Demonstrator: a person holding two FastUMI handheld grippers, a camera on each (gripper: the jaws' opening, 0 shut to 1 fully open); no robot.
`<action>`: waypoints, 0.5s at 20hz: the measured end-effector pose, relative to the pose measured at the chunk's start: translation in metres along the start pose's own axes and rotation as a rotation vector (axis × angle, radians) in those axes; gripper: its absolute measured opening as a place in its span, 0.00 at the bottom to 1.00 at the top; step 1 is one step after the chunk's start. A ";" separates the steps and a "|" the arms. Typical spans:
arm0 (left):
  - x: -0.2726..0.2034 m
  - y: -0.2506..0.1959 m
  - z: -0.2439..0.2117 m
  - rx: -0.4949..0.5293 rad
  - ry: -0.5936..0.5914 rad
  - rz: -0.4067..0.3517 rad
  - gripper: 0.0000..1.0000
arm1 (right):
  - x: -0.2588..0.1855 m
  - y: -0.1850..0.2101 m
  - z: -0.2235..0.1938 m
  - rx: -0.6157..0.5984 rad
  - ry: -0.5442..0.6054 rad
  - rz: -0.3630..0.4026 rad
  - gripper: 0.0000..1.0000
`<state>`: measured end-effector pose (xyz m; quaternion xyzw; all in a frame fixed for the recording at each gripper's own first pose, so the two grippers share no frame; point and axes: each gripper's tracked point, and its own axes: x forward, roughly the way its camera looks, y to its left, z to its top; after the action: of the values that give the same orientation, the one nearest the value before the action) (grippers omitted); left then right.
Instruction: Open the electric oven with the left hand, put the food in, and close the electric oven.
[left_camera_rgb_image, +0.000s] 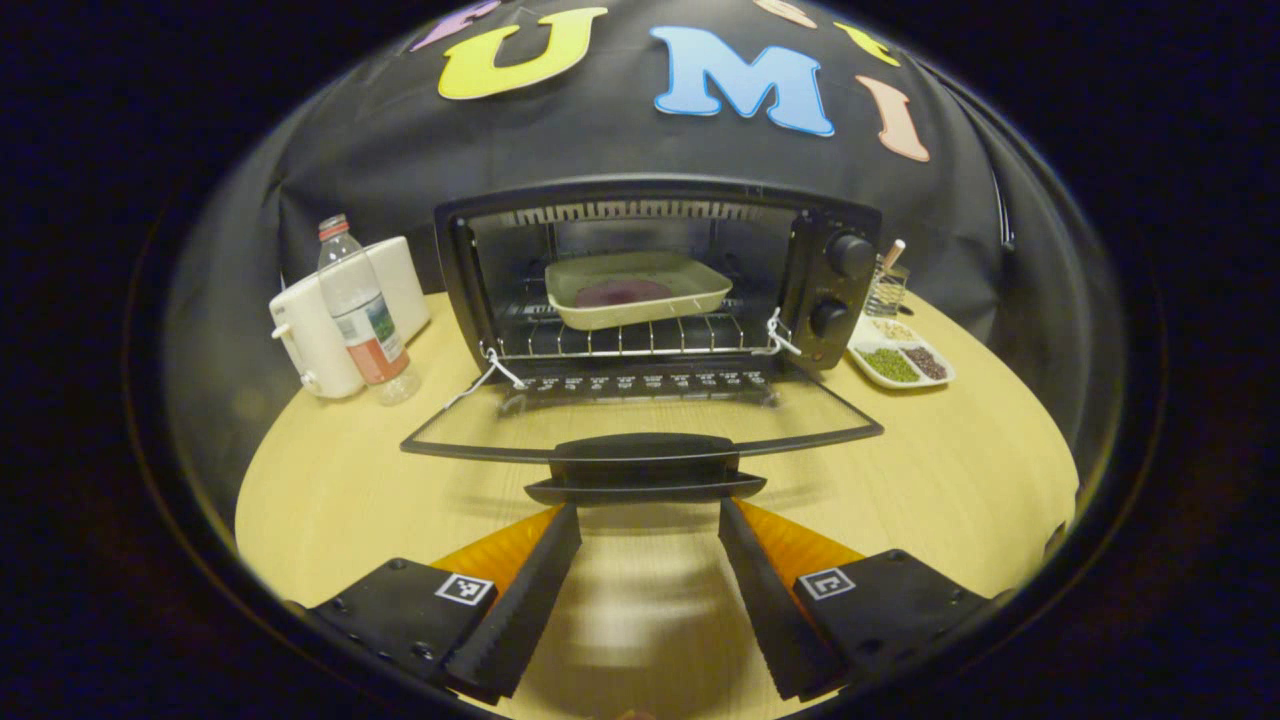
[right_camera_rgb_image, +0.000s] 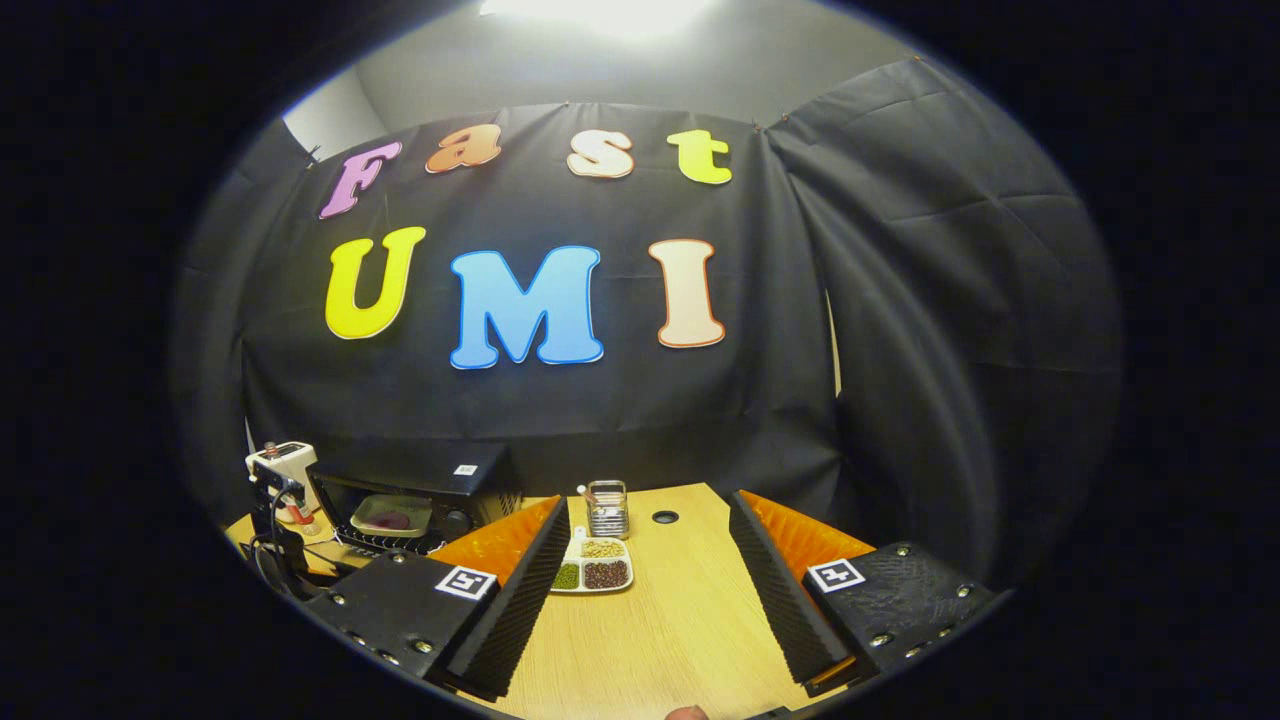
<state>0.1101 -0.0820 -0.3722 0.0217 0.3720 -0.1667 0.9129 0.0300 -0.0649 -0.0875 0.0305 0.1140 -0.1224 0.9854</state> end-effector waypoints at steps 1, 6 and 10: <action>-0.005 0.000 0.008 -0.001 -0.023 0.000 0.95 | 0.003 0.003 0.001 0.000 -0.003 0.008 0.98; -0.020 -0.001 0.045 -0.034 -0.127 0.002 0.99 | 0.014 0.015 -0.002 0.007 0.002 0.043 0.98; -0.021 0.002 0.075 -0.025 -0.177 0.014 0.99 | 0.013 0.015 -0.003 0.008 0.011 0.049 0.98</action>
<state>0.1470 -0.0858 -0.3035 -0.0019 0.2919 -0.1566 0.9435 0.0451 -0.0531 -0.0925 0.0378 0.1181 -0.0987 0.9874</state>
